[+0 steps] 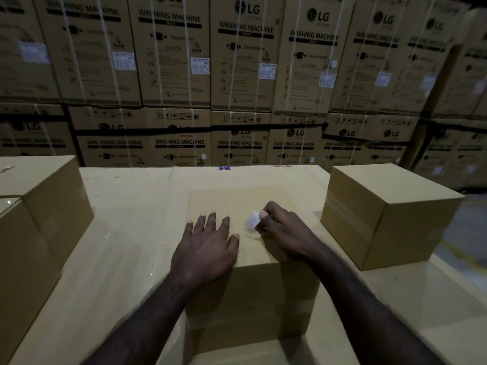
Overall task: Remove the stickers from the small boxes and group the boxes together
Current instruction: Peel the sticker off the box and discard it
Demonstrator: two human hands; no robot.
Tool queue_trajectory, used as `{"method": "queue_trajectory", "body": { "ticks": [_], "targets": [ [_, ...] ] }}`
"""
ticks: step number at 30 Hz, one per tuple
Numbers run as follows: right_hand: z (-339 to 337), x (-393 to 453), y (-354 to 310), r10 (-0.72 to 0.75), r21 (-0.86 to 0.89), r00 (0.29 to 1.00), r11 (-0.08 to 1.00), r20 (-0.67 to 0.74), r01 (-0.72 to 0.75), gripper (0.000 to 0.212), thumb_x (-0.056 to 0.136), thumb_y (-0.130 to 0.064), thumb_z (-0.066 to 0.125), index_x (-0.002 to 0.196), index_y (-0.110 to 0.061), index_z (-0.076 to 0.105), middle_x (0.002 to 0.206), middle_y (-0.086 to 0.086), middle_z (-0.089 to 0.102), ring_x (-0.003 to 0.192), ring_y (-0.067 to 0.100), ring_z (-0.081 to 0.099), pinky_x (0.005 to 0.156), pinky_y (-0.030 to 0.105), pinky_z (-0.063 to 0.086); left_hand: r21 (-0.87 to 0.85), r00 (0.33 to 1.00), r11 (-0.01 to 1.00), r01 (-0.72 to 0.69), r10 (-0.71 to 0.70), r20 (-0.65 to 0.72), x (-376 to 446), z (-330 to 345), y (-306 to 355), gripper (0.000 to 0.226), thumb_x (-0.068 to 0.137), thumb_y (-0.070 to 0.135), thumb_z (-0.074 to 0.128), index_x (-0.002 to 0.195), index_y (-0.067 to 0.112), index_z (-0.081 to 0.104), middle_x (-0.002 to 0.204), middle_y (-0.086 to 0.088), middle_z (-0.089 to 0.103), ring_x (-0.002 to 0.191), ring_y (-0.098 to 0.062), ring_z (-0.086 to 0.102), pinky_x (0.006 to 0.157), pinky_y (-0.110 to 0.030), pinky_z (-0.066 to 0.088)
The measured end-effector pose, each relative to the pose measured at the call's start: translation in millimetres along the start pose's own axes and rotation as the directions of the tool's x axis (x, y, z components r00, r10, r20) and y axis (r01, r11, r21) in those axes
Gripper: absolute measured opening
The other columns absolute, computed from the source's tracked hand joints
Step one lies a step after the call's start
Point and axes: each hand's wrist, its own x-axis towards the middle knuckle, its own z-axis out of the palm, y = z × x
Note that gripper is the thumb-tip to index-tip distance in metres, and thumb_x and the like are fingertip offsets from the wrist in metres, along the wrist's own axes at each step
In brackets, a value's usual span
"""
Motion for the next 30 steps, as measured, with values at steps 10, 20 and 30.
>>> {"method": "queue_trajectory", "body": {
  "ticks": [10,20,30],
  "targets": [
    [-8,0,3,0.081,-0.032,0.992,0.996,-0.093,-0.085,0.025,0.104,-0.033,0.034,0.105,-0.013,0.05,0.099,0.01,0.062,0.08,0.021,0.056,0.065,0.034,0.04,0.008,1.0,1.0,0.004,-0.004,0.004,1,0,0,0.062,0.1,0.052,0.016,0.155,0.024,0.008,0.162,-0.007,0.003,0.149,-0.026,0.002,0.12,-0.047,0.003],
    [-7,-16,-2,0.01,-0.023,1.0,1.0,-0.002,-0.01,0.024,0.104,-0.033,0.037,0.099,-0.015,0.053,0.087,0.002,0.063,0.075,0.016,0.056,0.064,0.031,0.04,0.007,1.0,1.0,0.007,-0.007,-0.015,3,4,-1,0.061,0.1,0.053,0.016,0.154,0.026,0.008,0.162,-0.006,0.004,0.149,-0.025,0.003,0.118,-0.045,0.002],
    [5,-2,-1,-0.032,-0.08,0.994,0.997,-0.101,0.024,0.024,0.103,-0.035,0.037,0.111,-0.018,0.052,0.095,0.003,0.063,0.076,0.013,0.058,0.059,0.027,0.041,0.003,1.0,1.0,0.019,-0.019,-0.006,5,4,-2,0.061,0.099,0.055,0.018,0.154,0.029,0.01,0.162,-0.004,0.005,0.149,-0.022,0.004,0.12,-0.046,0.006]
  ]
}}
